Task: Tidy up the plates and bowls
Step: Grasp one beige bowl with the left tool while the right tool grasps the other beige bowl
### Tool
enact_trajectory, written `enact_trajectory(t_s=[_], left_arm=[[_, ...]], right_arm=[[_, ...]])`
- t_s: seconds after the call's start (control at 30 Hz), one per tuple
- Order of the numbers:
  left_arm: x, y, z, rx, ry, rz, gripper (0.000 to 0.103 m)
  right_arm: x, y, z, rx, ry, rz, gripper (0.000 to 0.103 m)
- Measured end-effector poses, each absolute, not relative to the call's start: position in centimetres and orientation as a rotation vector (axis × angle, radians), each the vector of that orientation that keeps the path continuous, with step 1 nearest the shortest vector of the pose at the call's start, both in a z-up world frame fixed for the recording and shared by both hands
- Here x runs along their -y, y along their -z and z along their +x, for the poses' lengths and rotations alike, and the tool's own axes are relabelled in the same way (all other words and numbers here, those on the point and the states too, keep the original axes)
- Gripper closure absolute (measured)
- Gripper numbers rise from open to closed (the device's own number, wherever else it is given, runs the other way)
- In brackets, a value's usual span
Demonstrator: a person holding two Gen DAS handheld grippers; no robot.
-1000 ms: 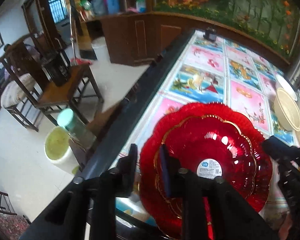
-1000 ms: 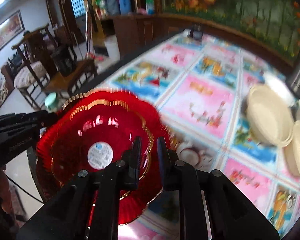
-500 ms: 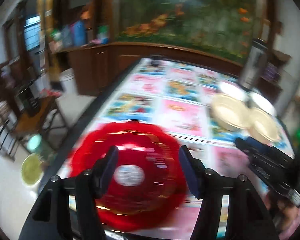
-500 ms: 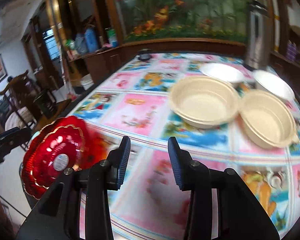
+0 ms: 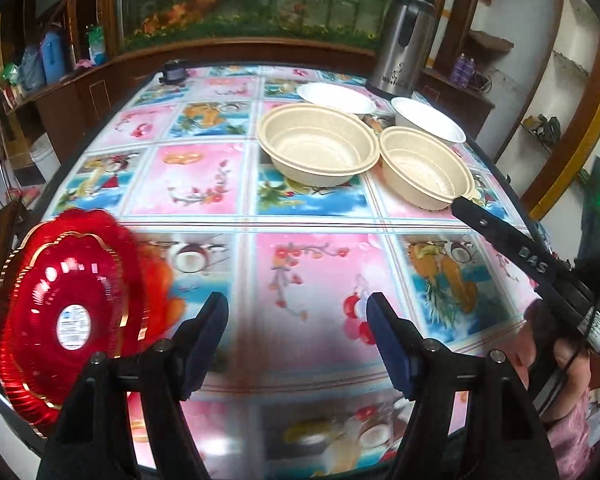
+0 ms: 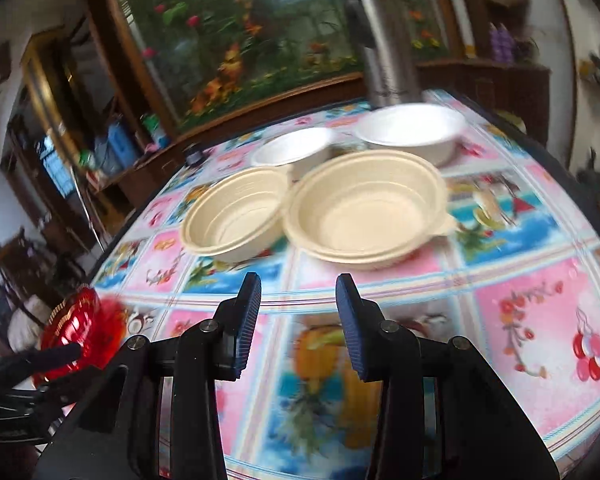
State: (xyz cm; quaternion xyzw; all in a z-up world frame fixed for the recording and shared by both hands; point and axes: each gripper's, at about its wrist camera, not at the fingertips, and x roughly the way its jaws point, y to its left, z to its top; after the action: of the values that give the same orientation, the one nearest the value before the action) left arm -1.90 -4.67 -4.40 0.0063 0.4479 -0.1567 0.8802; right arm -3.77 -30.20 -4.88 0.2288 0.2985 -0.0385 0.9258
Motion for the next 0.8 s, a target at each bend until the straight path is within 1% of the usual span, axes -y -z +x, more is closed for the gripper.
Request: enact_trajectory(t_s=[0.17, 0.37, 0.47, 0.5, 0.67, 0.8], left_arm=[[5.2, 4.5, -0.5, -0.966, 0.292, -0.027, 0.031], [3.8, 2.4, 2.8, -0.942, 0.191, -0.094, 0.031], [2.7, 1.8, 5.1, -0.943, 0.126, -0.154, 0.028], [2.3, 1.9, 6.1, -0.95, 0.099, -0.183, 0.026], [0.9, 3.5, 10.3, -1.024, -0.015, -0.281, 0.026], [0.6, 4.4, 11.9, -1.056, -0.038, -0.363, 0.026]], right_arm=[[31.0, 5.4, -3.5, -0.636, 0.016, 0.536, 0.064], [29.1, 5.2, 0.0, -0.672, -0.119, 0.633, 0.064], [28.2, 5.1, 2.1, -0.683, -0.145, 0.666, 0.064], [28.0, 5.3, 2.7, -0.691, -0.142, 0.676, 0.064], [28.4, 7.1, 5.4, -0.746, -0.097, 0.802, 0.064], [28.7, 8.5, 6.6, -0.781, -0.103, 0.869, 0.064]])
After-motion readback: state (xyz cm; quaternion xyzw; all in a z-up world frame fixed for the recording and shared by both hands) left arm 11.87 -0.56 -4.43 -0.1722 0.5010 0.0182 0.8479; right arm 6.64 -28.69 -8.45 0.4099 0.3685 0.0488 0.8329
